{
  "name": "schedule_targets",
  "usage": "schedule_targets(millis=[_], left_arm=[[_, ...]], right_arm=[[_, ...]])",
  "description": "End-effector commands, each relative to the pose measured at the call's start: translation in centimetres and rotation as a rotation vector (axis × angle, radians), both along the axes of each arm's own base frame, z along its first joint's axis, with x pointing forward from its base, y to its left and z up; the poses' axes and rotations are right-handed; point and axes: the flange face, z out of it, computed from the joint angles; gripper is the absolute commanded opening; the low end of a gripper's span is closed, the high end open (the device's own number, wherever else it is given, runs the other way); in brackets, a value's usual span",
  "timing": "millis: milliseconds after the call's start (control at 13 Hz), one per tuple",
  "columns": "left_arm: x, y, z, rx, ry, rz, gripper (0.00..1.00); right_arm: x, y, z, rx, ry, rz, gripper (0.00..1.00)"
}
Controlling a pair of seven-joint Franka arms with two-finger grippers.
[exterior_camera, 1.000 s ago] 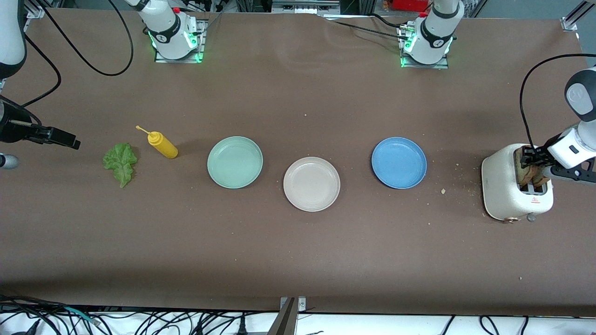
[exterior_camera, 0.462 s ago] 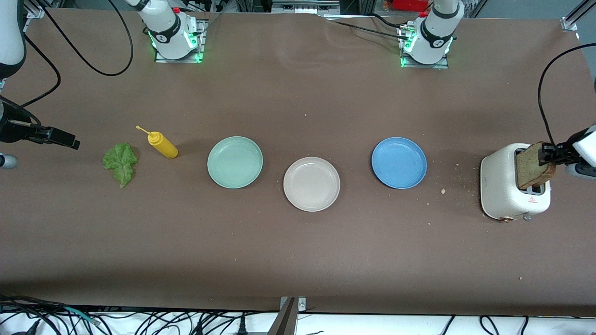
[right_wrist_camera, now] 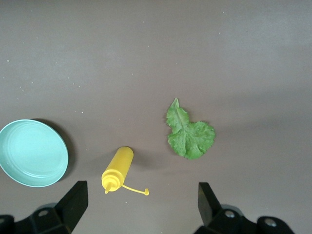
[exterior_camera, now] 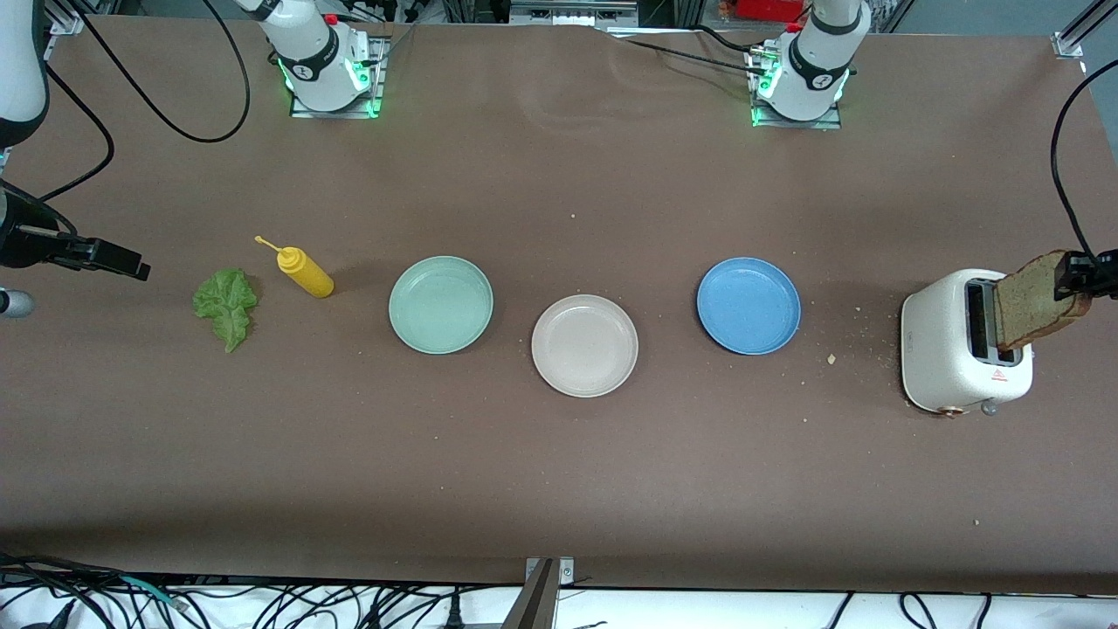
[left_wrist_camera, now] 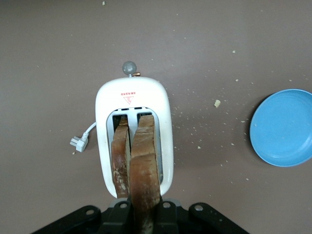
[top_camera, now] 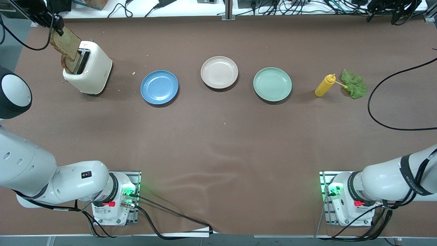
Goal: Make sandwich in beige plate with both arms
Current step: 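Grasp the bread slice and lift it out of the toaster, then carry the bread slice with the left gripper onto the beige plate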
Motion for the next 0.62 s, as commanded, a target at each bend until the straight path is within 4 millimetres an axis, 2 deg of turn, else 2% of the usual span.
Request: schedule_targets(millis=[0,77,308,462,538], left_arm=[[0.3,-2.8,1.5,-0.163,0.017,0.025,0.0],[0.2,-4.0,1.2,-0.268,0.037,0.063,0.0],[0.5,-8.2,-1.6,-0.613,0.171,0.144,0.0],[0.8,-9.9,-3.7,-0.737,0.254,0.142,0.0],[1.2,-11.2,-5.5,-0.773,0.302,0.124,0.0]], right_arm=[[0.2,-0.3,0.5,0.018,-0.009,0.001,1.0],[0.2,-0.3,0.5,0.018,-0.007,0.001,1.0],[0.2,-0.3,0.5,0.018,-0.009,-0.001,1.0],[0.2,-0.3,0.5,0.016,-0.009,-0.001,1.0],[0.2,-0.3,0.5,0.016,-0.009,-0.001,1.0]])
